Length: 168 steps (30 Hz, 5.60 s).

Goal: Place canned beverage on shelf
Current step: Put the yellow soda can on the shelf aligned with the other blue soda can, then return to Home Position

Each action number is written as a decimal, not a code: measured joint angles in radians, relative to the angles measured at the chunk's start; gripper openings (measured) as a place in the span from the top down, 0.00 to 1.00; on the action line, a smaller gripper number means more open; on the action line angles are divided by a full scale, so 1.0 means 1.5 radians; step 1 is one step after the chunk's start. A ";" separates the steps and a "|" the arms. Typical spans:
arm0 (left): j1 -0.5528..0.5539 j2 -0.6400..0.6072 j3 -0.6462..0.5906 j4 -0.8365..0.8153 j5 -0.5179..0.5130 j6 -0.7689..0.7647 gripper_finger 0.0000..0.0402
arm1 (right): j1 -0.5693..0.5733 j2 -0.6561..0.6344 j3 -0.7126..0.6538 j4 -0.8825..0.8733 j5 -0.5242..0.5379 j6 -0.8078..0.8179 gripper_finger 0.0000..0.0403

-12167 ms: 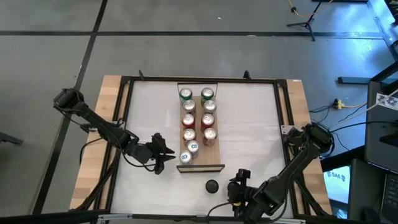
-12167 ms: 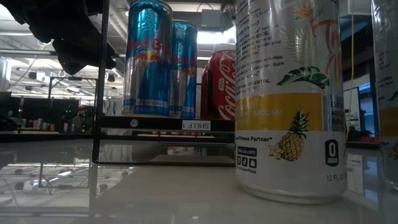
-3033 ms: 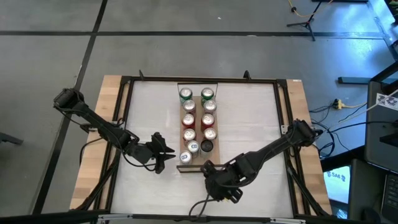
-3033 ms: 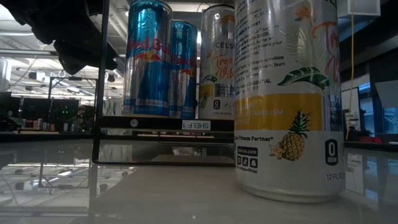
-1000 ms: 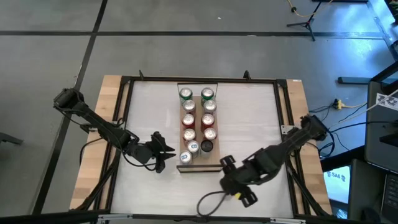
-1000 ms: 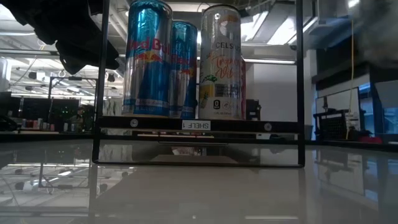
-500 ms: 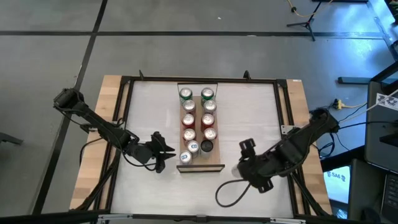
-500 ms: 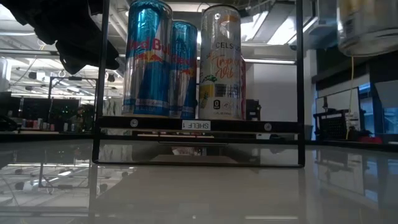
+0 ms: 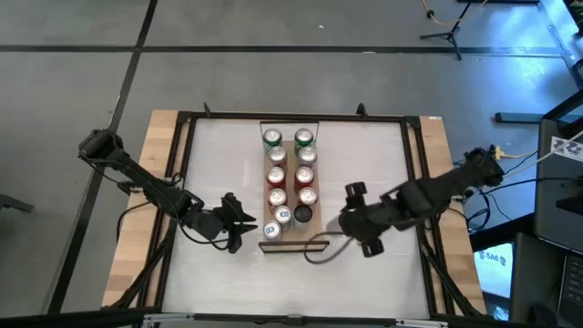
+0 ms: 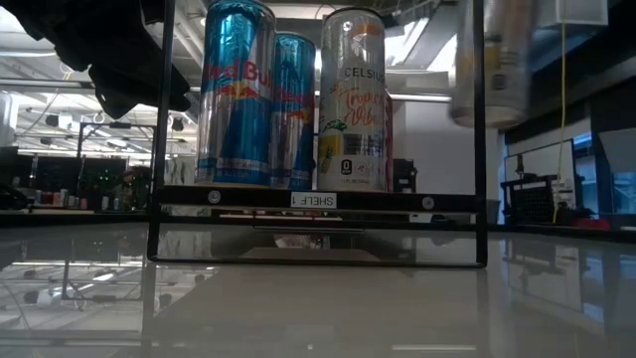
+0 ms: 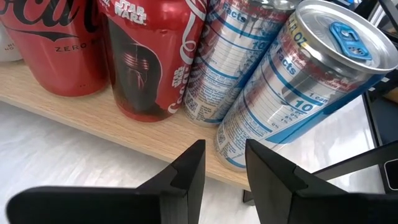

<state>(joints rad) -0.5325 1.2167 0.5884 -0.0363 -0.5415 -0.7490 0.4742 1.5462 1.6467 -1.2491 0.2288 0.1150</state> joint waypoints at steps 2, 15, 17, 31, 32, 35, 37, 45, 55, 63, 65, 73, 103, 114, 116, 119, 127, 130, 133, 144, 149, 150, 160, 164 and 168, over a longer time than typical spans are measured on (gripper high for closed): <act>0.000 0.000 0.000 0.000 0.000 0.000 0.74 | -0.022 0.000 -0.016 0.042 -0.030 -0.022 0.35; 0.000 0.000 0.000 0.000 0.000 0.000 0.74 | -0.081 0.001 -0.100 0.221 -0.101 -0.098 0.35; 0.000 0.000 0.000 0.000 0.000 0.000 0.74 | -0.081 0.006 -0.101 0.227 -0.101 -0.100 0.35; 0.000 0.000 0.001 0.001 0.000 0.001 0.74 | -0.081 0.055 -0.102 0.254 -0.120 -0.116 0.35; 0.000 0.000 0.001 0.000 0.000 0.000 0.74 | -0.081 0.057 -0.102 0.255 -0.120 -0.116 0.35; 0.000 0.000 0.001 0.000 0.000 0.000 0.74 | -0.081 0.066 -0.102 0.255 -0.120 -0.116 0.35; 0.000 0.000 0.001 0.000 0.000 0.000 0.74 | -0.081 0.070 -0.102 0.257 -0.120 -0.116 0.35; 0.000 0.000 0.001 0.000 0.000 0.000 0.74 | -0.081 0.079 -0.100 0.260 -0.122 -0.116 0.33; 0.000 0.000 0.001 0.000 0.000 0.001 0.74 | -0.081 0.078 -0.101 0.256 -0.113 -0.115 0.26; 0.000 0.000 0.001 0.000 0.000 0.001 0.74 | -0.081 0.078 -0.101 0.257 -0.113 -0.115 0.25; 0.000 0.000 0.001 0.000 0.000 0.001 0.74 | -0.081 0.078 -0.101 0.257 -0.113 -0.115 0.24; 0.000 0.000 0.001 0.000 0.000 0.001 0.74 | -0.081 0.078 -0.101 0.257 -0.111 -0.116 0.15; 0.000 -0.011 0.000 -0.001 0.013 0.025 0.74 | -0.080 0.078 0.048 0.094 -0.131 -0.112 0.08; 0.010 -0.214 0.000 0.000 0.016 0.181 0.74 | -0.081 0.078 0.128 0.001 -0.131 -0.099 0.08; 0.023 -0.267 0.000 0.000 0.016 0.221 0.74 | -0.081 0.078 0.165 -0.038 -0.131 -0.099 0.08; 0.049 -0.346 0.000 0.000 0.015 0.291 0.74 | -0.081 0.077 0.229 -0.110 -0.119 -0.099 0.08; 0.121 -0.503 0.000 -0.032 -0.011 0.460 0.74 | -0.081 -0.023 0.279 -0.186 0.002 -0.095 0.08; 0.142 -0.532 0.000 -0.079 -0.017 0.505 0.74 | -0.081 -0.083 0.257 -0.187 0.017 -0.061 0.08; 0.162 -0.546 0.000 -0.113 -0.016 0.513 0.74 | -0.081 -0.149 0.225 -0.179 0.032 -0.023 0.08; 0.210 -0.566 0.000 -0.192 -0.009 0.513 0.74 | -0.081 -0.430 -0.092 0.056 0.050 0.007 0.08; 0.219 -0.588 -0.038 -0.184 0.024 0.506 0.74 | -0.081 -0.569 -0.293 0.219 0.046 0.007 0.08; 0.221 -0.595 -0.051 -0.180 0.024 0.503 0.74 | -0.081 -0.595 -0.330 0.251 0.046 0.006 0.08; 0.222 -0.686 -0.182 -0.072 0.009 0.524 0.74 | -0.081 -0.789 -0.588 0.411 0.040 -0.051 0.08; 0.222 -0.727 -0.209 -0.071 0.003 0.524 0.74 | -0.081 -0.849 -0.662 0.481 0.039 -0.068 0.08; 0.222 -0.766 -0.228 -0.068 0.002 0.524 0.74 | -0.081 -0.904 -0.719 0.514 0.038 -0.078 0.08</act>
<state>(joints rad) -0.2001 0.0682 0.2459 -0.1384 -0.5388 0.0368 0.3527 0.1906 0.5687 -0.4786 0.2859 -0.0021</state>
